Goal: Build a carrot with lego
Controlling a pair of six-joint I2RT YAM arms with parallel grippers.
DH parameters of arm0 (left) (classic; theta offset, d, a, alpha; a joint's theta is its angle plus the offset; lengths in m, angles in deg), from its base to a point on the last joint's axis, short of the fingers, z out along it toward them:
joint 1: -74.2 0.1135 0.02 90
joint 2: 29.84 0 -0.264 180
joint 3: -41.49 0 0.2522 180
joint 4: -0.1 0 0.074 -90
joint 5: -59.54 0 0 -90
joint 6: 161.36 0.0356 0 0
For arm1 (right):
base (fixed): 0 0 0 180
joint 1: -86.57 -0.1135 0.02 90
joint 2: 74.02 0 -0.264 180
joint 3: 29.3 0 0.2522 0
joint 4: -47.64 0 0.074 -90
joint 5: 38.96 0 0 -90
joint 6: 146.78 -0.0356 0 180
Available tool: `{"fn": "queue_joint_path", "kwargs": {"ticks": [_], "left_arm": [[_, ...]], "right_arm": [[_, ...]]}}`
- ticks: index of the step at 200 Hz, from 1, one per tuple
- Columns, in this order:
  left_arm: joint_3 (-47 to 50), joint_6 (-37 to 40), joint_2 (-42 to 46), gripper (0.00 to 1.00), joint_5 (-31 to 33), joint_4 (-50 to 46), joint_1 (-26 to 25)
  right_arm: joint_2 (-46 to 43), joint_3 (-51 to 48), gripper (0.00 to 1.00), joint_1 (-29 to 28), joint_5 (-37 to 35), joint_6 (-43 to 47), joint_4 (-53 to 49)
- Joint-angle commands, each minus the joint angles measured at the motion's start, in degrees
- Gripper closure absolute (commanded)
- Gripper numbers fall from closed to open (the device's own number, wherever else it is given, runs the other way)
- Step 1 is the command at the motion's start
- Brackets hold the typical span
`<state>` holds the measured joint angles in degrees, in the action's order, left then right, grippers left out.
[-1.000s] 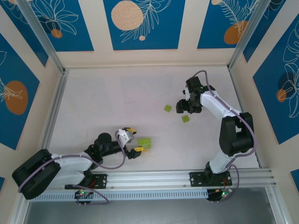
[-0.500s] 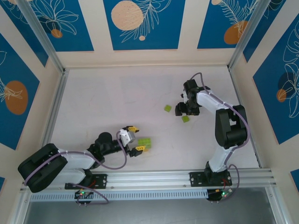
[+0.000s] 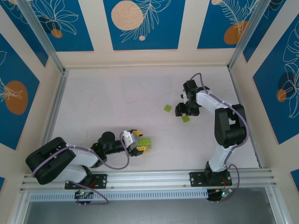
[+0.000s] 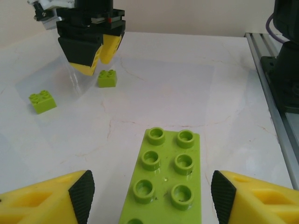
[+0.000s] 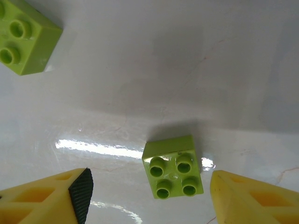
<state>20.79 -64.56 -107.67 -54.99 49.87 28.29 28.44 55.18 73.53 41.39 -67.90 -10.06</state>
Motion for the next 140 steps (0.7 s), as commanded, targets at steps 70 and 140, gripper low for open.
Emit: {"fn": "queue_joint_path", "kwargs": {"ticks": [70,140], "left_arm": [[-0.75,0.98,-3.68,0.46,-4.43,4.87,-0.38],[-0.67,1.0,-4.63,0.56,-4.73,5.49,-0.03]], "right_arm": [[3.22,0.3,0.31,0.03,-1.01,3.54,1.29],[3.61,-1.03,0.32,-0.01,-1.33,3.95,1.27]]}}
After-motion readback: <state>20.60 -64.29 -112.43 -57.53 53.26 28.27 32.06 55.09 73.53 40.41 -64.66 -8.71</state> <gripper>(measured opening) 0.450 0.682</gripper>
